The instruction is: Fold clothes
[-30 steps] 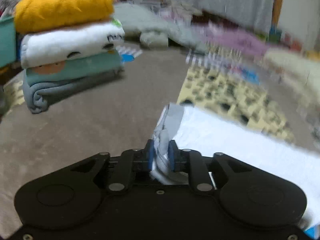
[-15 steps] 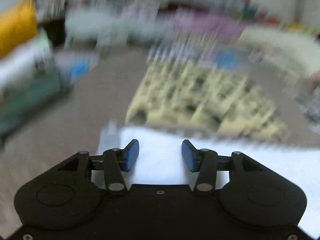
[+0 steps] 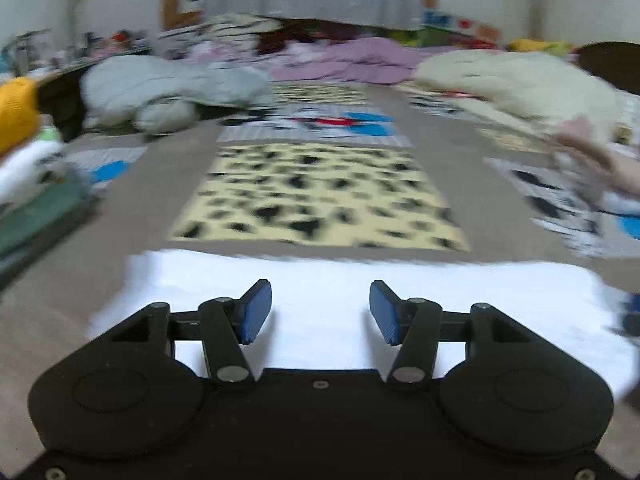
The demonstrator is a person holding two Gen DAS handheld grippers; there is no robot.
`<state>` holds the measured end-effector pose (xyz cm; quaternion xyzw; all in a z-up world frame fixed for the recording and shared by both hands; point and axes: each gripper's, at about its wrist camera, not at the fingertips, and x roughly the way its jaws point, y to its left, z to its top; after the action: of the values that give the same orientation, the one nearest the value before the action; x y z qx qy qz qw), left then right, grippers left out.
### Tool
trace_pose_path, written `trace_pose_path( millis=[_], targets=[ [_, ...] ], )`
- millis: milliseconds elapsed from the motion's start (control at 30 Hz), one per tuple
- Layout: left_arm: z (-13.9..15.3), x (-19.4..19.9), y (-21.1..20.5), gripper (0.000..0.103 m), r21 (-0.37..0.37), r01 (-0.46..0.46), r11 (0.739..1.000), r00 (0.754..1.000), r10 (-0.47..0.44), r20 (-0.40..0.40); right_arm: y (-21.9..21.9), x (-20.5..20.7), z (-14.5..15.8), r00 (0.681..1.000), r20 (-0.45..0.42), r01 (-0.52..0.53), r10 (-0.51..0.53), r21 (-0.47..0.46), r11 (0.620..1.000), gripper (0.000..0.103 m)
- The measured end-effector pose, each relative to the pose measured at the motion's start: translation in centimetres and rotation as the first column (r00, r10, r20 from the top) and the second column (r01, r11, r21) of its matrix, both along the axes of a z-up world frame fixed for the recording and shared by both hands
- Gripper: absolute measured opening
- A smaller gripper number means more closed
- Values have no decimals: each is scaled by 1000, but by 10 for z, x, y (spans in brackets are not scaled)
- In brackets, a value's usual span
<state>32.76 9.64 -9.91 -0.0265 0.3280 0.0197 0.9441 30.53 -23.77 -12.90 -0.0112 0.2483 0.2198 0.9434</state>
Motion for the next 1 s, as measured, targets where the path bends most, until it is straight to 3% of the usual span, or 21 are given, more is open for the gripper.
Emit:
trace_pose_path(
  millis=[133,200,233,333,400,467,500,567,633,700,833,900,1000],
  targets=[
    [-14,-11,-37,54,-39,48,998,998,-49,-41,6,1,-12,1000,-24,-6,4,-65,998,44],
    [-28,-14,-50,58,61,54,997,998,-53,-21,6,-2,-12,1000,-23,-2,0,-76,997,44],
    [-28,-16,-54,58,74,44,996,999,-43,-12,5,-5,-11,1000,-13,4,-5,-79,997,44],
    [-14,-26,-45,58,-24,-33,999,999,33,8,-3,-21,-2,998,26,60,-59,-33,998,48],
    [-2,-48,-37,61,-135,-119,984,990,128,63,-21,-33,5,991,-9,133,-133,117,984,53],
    [3,-72,-29,66,-255,-190,948,970,222,101,-43,-41,8,977,-84,214,-198,276,937,58],
    [2,-83,-27,67,-316,-208,926,962,252,105,-55,-45,5,966,-138,256,-221,356,899,58],
    [1,-96,-28,72,-368,-221,903,959,270,85,-73,-54,-7,935,-259,341,-241,476,811,60],
    [7,-103,-36,76,-352,-209,912,964,254,85,-84,-63,-26,899,-394,401,-191,565,721,63],
    [13,-108,-42,80,-327,-189,926,969,230,94,-87,-70,-41,877,-465,424,-120,631,649,62],
    [17,-112,-43,86,-273,-199,941,976,216,34,-80,-71,-39,867,-481,452,-126,655,606,73],
    [16,-111,-38,91,-270,-194,943,981,194,-25,-74,-64,-39,862,-489,469,-136,663,584,73],
    [18,-117,-30,95,-252,-192,949,981,194,-19,-64,-52,-40,852,-494,498,-173,663,559,72]
  ],
)
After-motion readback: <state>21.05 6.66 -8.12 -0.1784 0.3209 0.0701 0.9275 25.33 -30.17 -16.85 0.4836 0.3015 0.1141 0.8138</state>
